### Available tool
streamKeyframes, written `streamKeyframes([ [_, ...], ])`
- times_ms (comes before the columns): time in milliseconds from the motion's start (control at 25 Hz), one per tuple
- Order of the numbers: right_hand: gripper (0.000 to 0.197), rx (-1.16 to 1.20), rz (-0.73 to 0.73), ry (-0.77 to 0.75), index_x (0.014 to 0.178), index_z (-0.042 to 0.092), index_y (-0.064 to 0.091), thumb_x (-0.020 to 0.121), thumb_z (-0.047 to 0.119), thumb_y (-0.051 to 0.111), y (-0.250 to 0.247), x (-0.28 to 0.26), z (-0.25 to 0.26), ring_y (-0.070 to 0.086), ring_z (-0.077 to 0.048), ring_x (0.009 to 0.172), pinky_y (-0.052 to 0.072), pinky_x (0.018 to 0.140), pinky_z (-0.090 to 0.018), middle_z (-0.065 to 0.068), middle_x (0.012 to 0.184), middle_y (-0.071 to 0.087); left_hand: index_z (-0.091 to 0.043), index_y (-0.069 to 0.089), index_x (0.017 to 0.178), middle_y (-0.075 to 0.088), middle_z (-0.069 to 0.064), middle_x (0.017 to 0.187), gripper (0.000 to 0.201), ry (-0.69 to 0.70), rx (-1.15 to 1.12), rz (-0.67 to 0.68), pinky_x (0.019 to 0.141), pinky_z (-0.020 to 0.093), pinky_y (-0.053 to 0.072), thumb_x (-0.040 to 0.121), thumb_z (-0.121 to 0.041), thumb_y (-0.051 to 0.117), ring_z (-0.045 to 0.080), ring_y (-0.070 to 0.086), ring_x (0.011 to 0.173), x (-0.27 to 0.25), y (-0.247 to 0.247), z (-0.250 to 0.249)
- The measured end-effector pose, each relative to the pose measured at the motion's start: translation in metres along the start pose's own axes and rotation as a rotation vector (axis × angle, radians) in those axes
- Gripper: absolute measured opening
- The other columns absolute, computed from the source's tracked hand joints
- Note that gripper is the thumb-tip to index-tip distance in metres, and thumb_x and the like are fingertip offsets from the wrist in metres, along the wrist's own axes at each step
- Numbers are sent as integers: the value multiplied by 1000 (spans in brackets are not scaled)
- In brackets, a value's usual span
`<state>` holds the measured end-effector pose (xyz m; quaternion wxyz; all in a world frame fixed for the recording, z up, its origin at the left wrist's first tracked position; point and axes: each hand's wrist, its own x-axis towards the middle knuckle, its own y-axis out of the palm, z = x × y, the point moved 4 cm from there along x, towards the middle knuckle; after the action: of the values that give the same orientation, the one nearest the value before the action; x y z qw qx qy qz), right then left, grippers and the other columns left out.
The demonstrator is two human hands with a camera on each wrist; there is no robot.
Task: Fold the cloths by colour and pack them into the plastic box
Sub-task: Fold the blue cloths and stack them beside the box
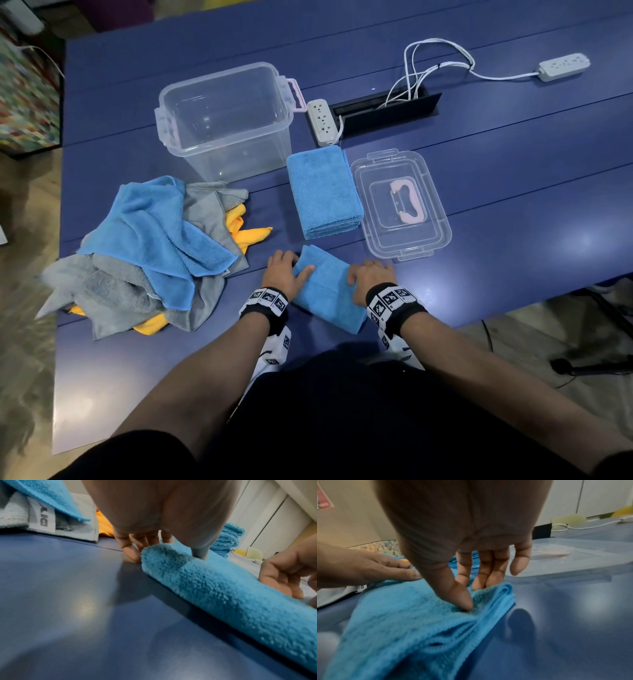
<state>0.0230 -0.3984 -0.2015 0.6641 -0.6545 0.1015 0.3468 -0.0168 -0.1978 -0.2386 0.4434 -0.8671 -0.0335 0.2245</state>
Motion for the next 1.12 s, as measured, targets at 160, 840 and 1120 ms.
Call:
streamKeyframes([
  [160,47,-41,89,-121,102,29,54,63,36,79,3,-3,20,56,-22,107,40,97,-38,1,111,57,-17,42,102,58,-1,95,47,-58,-235,27,75,33,45,83,-51,68,22,58,87,-1,-3,-7],
  [840,34,751,262,-162,110,18,63,78,15,74,1,4,66,61,-16,83,47,66,-20,1,95,65,-21,53,83,65,-7,80,51,12,-421,292,72,31,50,58,-47,90,11,61,71,-16,-59,18],
  [1120,33,1022,215,61,116,16,50,88,0,47,27,10,49,55,-23,84,45,74,-31,-10,103,60,-21,57,75,66,-2,80,64,-374,-371,328,78,34,51,58,-82,66,22,68,82,-44,-33,62],
])
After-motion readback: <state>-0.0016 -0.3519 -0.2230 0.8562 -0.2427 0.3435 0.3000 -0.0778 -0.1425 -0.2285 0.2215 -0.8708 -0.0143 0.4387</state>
